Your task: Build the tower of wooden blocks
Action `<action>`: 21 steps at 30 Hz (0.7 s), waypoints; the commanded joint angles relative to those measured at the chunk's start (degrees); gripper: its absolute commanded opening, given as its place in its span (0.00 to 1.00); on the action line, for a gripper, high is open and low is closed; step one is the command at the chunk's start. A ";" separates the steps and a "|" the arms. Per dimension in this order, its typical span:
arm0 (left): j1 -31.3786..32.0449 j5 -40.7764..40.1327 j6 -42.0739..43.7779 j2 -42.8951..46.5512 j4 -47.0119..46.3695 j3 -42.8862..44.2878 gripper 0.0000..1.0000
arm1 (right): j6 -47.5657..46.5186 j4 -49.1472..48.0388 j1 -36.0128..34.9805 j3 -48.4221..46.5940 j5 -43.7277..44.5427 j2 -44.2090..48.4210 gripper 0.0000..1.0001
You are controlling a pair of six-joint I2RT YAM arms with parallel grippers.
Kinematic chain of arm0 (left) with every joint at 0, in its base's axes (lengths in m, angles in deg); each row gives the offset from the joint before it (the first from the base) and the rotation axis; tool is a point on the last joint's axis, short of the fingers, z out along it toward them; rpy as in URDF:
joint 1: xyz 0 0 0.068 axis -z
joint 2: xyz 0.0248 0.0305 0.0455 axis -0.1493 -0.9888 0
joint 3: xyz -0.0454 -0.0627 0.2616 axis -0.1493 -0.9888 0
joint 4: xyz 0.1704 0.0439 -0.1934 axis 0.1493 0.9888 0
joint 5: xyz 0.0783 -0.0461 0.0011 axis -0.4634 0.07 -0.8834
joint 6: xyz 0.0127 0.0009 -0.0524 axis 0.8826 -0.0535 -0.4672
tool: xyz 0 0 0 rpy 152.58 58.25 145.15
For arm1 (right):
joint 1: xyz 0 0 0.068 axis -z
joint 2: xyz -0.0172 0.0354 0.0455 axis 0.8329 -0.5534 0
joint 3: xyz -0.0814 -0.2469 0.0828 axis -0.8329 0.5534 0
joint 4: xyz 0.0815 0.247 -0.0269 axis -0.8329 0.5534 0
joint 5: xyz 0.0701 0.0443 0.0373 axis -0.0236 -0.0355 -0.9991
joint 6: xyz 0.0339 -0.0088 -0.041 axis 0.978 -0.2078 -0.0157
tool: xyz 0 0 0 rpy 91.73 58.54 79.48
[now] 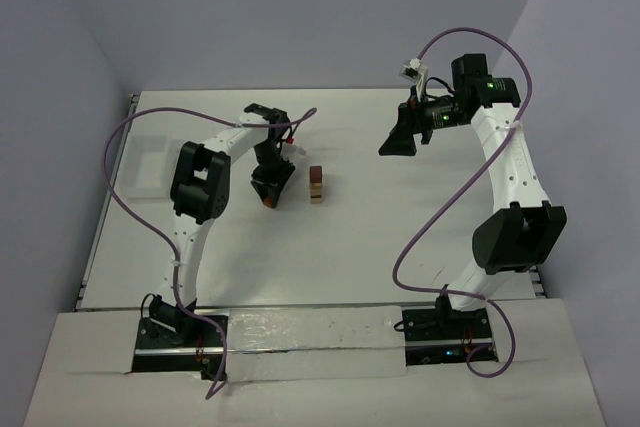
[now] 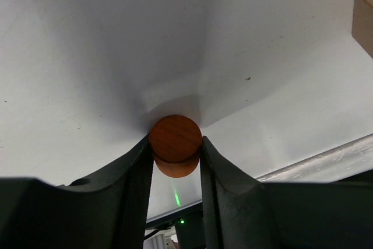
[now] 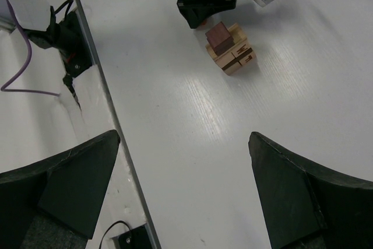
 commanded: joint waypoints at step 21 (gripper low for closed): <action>-21.07 49.33 6.55 54.20 -36.23 -35.36 0.00 | 15.72 -19.99 -0.42 5.54 6.33 10.72 1.00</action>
